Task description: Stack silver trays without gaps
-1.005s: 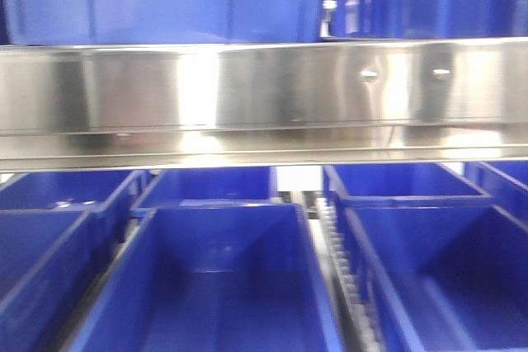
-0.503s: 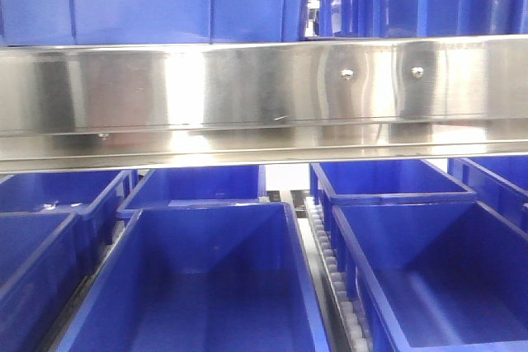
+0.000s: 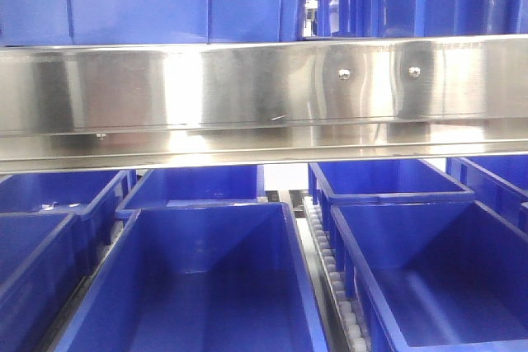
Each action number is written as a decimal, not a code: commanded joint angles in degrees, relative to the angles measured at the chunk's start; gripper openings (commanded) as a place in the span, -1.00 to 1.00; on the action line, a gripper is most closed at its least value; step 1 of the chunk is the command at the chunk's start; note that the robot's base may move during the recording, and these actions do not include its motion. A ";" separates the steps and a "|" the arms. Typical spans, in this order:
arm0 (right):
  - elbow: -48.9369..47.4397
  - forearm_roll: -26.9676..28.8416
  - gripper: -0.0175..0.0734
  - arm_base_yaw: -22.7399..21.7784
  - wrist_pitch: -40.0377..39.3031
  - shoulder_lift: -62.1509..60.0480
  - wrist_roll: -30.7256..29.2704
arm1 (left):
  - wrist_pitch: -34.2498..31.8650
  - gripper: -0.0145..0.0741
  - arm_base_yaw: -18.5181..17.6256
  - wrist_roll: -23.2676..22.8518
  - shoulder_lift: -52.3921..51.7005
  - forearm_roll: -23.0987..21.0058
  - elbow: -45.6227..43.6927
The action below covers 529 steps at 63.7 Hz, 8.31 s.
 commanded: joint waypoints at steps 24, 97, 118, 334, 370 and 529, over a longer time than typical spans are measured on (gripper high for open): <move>-2.56 1.15 -0.78 -0.49 -0.38 1.63 -0.69 | 8.35 -0.70 4.02 0.13 -0.97 4.26 -2.36; -22.55 2.08 -0.78 2.22 13.62 26.89 -0.69 | 14.97 -0.68 11.75 8.36 15.43 2.69 -9.90; -22.55 2.60 0.66 2.22 10.68 26.89 -0.69 | 14.62 0.37 13.48 6.87 15.81 2.72 -9.90; 25.78 -7.47 -0.79 2.22 3.77 -66.22 -4.82 | 2.26 -0.65 36.99 13.46 -66.17 -17.32 34.69; 25.78 -7.47 -0.79 2.22 3.77 -66.22 -4.82 | -11.91 -0.65 36.99 36.77 -66.17 -27.92 44.07; 25.78 -7.47 -0.79 2.22 3.77 -66.22 -4.82 | -20.09 -0.65 30.72 27.39 -66.17 -19.04 59.04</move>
